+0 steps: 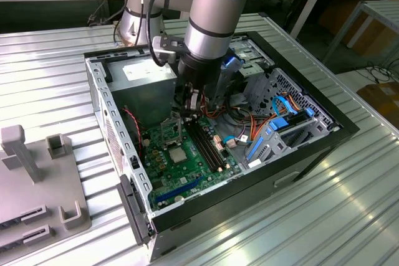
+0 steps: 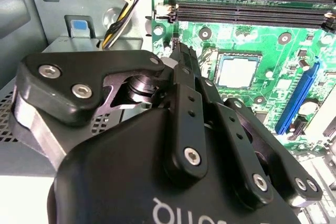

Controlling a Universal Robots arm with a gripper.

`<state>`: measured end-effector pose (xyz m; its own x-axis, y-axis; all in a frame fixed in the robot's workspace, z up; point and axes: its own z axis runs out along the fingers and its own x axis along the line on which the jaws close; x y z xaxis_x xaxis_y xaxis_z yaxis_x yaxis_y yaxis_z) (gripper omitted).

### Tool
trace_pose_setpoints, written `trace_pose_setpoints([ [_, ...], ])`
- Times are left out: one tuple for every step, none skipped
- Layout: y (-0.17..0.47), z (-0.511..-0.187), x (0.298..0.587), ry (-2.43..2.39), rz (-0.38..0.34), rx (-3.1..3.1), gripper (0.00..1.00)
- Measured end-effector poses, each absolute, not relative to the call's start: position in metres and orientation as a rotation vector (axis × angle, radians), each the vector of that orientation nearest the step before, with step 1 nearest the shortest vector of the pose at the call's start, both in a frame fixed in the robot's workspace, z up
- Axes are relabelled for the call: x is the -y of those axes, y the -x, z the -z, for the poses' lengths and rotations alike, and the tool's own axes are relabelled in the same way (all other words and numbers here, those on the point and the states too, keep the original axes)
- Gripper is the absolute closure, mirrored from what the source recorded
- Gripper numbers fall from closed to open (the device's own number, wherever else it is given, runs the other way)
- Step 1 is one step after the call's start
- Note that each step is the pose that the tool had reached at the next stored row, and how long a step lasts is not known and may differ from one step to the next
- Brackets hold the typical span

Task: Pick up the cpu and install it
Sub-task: 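Close the cpu cover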

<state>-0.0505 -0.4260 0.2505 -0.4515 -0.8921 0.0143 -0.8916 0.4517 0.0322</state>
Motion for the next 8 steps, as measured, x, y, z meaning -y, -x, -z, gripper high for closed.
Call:
trace_pose_setpoints([
  [0.0505, -0.2514, 0.4259, -1.63, 0.031, 2.652, 0.89],
  [0.0507, -0.2527, 0.4259, -1.63, 0.031, 2.651, 0.89],
  [0.0507, -0.2535, 0.4259, -1.63, 0.031, 2.651, 0.89],
  [0.051, -0.2541, 0.4259, -1.631, 0.031, 2.651, 0.89],
  [0.0514, -0.2543, 0.4259, -1.633, 0.031, 2.65, 0.89],
  [0.0514, -0.2544, 0.426, -1.634, 0.031, 2.649, 0.89],
  [0.0514, -0.2544, 0.426, -1.634, 0.031, 2.65, 0.89],
  [0.0515, -0.2539, 0.4259, -1.634, 0.035, 2.651, 0.89],
])
